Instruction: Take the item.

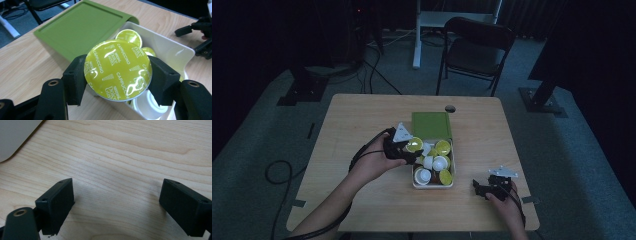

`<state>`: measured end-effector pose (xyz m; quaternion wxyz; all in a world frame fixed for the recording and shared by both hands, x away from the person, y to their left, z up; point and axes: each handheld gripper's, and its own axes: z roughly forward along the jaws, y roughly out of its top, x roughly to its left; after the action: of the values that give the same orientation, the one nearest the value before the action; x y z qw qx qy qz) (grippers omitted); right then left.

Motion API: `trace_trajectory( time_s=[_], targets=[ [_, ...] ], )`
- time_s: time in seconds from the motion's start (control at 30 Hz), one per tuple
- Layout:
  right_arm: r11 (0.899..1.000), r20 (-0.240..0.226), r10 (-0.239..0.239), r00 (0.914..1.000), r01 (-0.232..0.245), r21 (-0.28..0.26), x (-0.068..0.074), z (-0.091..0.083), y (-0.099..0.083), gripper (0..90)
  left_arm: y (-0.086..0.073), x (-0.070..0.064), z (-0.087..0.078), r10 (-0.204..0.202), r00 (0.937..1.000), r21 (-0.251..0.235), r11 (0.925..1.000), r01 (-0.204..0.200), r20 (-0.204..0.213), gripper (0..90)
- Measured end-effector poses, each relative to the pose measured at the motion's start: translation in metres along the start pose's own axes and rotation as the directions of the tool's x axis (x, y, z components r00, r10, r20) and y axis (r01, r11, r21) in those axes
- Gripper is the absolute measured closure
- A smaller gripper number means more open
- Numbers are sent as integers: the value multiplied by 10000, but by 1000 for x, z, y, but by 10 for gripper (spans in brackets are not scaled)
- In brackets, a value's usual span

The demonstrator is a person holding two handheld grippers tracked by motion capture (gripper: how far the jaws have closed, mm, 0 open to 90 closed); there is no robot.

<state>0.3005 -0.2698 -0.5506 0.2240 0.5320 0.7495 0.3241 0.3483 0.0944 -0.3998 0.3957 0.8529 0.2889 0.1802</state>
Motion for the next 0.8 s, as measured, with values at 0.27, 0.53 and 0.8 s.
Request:
trace_trajectory(
  time_s=[0.27, 0.53, 0.8],
  targets=[
    [10000, 0, -6, 10000, 6, -4, 0, 0, 0, 119, -16, 11, -6, -383, 9991, -14, 9993, 383, -196, 379],
    [10000, 0, -7, 10000, 7, 7, 0, 0, 0, 119, -29, 23, -13, -707, 9964, -65, 9975, 705, -473, 380],
    [10000, 1, -10, 10000, 10, 0, 0, 0, 0, 119, -42, 31, -16, -902, 9933, -35, 9959, 902, -716, 379]
  ],
)
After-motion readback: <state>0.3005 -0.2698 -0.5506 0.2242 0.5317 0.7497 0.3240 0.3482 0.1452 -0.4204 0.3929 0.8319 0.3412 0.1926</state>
